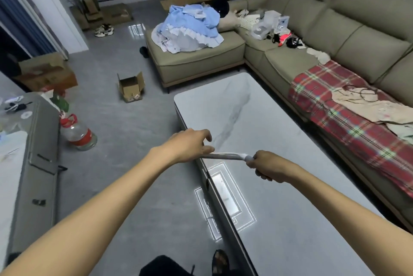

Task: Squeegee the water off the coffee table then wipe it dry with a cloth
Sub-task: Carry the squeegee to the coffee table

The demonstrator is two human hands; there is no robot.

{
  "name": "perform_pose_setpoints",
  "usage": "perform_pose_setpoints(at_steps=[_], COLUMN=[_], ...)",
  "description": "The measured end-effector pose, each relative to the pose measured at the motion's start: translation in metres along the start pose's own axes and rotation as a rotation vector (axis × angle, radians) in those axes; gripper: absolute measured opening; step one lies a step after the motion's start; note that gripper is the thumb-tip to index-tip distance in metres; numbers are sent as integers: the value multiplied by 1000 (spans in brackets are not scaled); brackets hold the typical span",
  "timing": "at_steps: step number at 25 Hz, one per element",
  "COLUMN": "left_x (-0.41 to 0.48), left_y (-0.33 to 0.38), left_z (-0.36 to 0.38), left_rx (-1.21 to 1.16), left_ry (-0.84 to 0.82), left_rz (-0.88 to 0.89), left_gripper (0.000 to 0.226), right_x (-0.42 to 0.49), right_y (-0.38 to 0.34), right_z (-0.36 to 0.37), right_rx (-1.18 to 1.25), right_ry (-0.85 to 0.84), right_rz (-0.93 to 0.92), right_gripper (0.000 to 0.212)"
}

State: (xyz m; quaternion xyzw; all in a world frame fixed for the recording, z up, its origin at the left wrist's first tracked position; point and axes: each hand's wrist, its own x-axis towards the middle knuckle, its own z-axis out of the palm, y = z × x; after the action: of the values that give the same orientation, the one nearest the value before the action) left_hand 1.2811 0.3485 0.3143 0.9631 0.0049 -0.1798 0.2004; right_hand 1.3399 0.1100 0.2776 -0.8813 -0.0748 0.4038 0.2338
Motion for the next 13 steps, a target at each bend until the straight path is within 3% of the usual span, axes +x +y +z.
perform_pose_setpoints(at_steps=[6,9,13], left_x=[141,214,307], left_y=[-94,-147,-188], left_z=[-58,-94,-147], left_rx=[100,117,99], left_ry=[-55,-100,-203], left_rz=[-13,39,118], left_gripper=[31,12,11], right_x=[128,188,241], right_y=[-74,-108,-152], right_z=[-48,-62,-95], right_rx=[25,147,342], right_ry=[65,82,154], right_rz=[97,185,257], right_gripper=[30,33,33])
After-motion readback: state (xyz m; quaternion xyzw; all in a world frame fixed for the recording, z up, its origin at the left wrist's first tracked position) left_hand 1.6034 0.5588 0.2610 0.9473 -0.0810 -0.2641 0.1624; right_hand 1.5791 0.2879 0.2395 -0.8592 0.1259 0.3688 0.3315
